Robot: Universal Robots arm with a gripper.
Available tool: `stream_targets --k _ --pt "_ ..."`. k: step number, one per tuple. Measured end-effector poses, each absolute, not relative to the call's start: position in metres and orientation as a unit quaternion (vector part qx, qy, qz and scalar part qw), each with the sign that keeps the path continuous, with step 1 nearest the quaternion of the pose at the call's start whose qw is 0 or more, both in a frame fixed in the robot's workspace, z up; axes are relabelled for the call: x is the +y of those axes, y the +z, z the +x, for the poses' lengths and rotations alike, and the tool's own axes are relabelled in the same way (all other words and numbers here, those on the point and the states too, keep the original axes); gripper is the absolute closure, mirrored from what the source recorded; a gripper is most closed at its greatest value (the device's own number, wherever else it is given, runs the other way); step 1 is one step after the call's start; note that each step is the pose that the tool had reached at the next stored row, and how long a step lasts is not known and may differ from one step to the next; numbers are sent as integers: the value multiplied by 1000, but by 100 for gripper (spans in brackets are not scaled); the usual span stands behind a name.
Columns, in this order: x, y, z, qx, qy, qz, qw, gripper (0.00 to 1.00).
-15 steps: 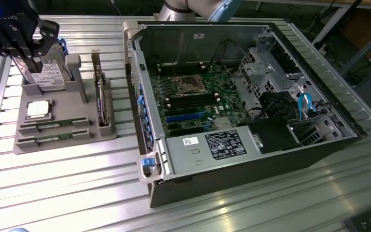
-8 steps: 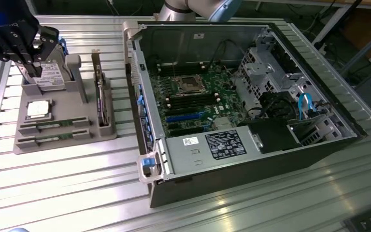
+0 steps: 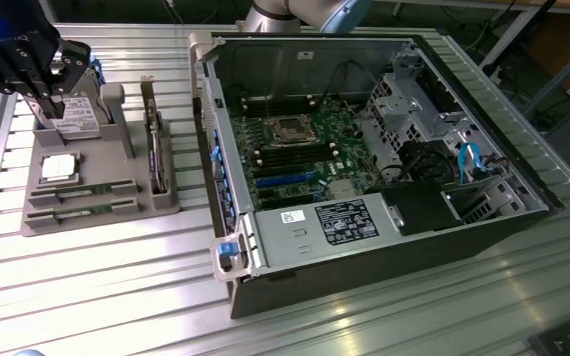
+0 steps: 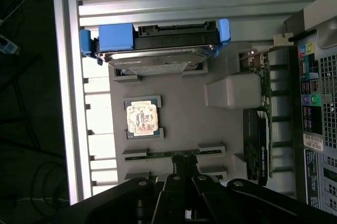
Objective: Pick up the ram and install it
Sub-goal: 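Pick up the ram and move it above insertion slot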
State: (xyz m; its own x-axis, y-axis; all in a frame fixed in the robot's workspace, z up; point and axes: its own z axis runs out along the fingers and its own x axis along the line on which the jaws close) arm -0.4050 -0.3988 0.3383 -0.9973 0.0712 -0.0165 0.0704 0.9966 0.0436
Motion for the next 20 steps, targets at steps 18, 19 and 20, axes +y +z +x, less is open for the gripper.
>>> stream_targets --k 18,19,20 --pt "-399 338 -405 999 22 35 9 70" --pt "-399 338 -405 999 22 35 9 70" --pt "-399 336 -405 999 21 35 9 70"
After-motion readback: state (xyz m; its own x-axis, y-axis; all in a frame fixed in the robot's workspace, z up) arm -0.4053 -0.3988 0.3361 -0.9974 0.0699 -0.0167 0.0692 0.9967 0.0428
